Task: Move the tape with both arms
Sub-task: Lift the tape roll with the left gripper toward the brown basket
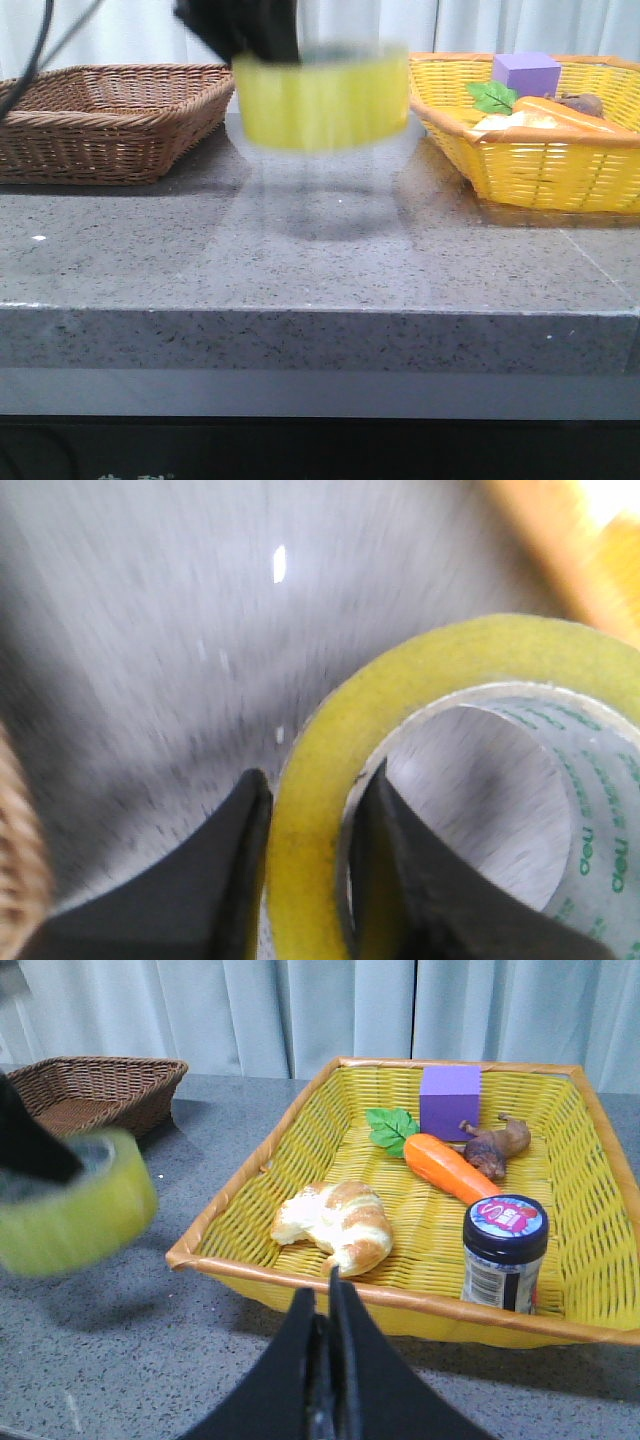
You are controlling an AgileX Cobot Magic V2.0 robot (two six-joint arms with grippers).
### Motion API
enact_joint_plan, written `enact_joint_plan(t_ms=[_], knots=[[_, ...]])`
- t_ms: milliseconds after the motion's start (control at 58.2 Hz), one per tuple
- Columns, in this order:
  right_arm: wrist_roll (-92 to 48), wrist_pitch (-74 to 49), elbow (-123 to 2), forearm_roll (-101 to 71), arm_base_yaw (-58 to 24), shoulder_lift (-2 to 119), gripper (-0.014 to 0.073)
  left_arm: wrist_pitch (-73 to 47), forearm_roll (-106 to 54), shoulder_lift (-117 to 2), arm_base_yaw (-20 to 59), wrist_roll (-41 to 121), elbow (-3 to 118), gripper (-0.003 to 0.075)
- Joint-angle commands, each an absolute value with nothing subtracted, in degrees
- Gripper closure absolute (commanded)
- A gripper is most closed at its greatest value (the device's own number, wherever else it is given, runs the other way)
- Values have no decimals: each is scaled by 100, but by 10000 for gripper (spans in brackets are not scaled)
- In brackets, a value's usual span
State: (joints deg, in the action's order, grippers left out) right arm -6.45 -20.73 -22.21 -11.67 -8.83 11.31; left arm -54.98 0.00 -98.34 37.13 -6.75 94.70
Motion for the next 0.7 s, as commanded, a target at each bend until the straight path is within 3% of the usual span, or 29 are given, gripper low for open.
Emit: enact_joint_plan(t_ms=[0,532,687], knots=[[-649,-1630,-2349,-1176,-855,1186,632,-5199,0,-9387,3532,-711,9945,647],[-649,-1630,-2349,-1176,-855,1186,632,-5249,0,-9346,1200,-711,10297,647],[-649,-1630,-2349,-1176,-855,1186,632,-5247,-93,-9413,837,-711,10297,647]])
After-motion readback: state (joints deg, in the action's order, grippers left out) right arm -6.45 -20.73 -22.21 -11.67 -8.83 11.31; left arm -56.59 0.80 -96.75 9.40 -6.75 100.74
